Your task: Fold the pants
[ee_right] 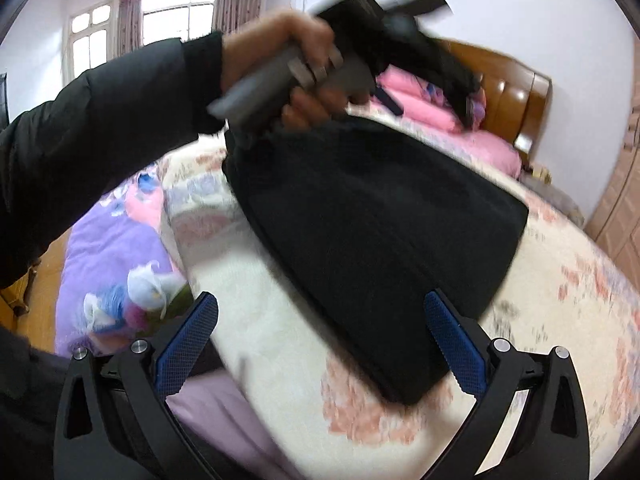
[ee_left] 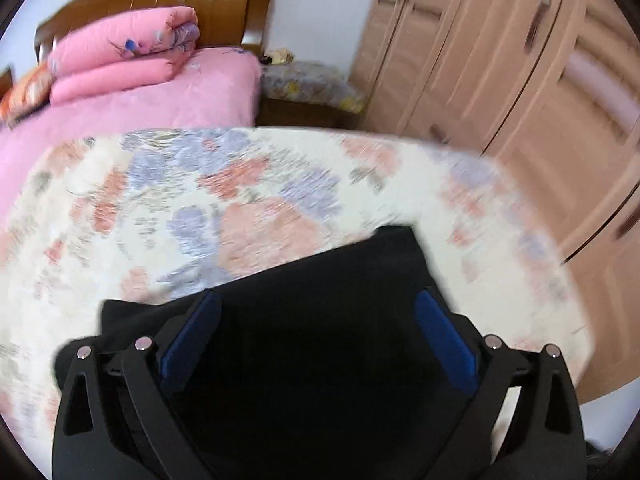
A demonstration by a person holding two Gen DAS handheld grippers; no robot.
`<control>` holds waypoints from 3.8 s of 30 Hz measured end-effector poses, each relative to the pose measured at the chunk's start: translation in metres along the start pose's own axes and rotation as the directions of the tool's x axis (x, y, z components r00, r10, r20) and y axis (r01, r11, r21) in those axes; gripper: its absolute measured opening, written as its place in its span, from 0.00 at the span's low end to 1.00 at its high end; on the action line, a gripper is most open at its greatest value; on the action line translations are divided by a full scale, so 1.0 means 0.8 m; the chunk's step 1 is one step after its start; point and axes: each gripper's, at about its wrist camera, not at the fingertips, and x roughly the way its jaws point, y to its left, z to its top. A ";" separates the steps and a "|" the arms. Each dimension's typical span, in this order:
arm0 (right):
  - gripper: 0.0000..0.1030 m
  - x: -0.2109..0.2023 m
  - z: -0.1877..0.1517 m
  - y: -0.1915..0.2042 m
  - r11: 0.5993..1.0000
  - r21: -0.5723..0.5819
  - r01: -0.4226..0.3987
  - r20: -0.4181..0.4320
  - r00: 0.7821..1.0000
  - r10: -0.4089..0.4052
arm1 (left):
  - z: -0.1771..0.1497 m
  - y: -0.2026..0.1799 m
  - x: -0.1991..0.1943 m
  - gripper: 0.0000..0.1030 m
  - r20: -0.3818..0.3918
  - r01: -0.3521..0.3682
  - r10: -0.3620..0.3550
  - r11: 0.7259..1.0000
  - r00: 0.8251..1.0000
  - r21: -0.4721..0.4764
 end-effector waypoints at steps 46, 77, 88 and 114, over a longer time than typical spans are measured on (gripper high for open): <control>0.96 -0.007 0.006 -0.016 0.992 0.116 0.041 0.040 0.998 -0.046 | -0.115 0.086 -0.123 0.95 0.285 -0.257 0.331 0.929 0.900 -0.267; 0.96 -0.108 -0.059 -0.050 0.886 0.341 0.314 0.127 0.919 -0.374 | -0.327 -0.113 -0.174 0.99 0.417 -0.377 0.447 0.894 0.791 -0.244; 0.96 -0.105 -0.056 -0.042 0.897 0.305 0.320 0.121 0.921 -0.370 | -0.328 -0.111 -0.176 0.99 0.423 -0.392 0.463 0.886 0.779 -0.248; 0.96 -0.101 -0.054 -0.035 0.901 0.293 0.319 0.113 0.924 -0.364 | -0.328 -0.110 -0.177 0.99 0.422 -0.390 0.462 0.886 0.780 -0.250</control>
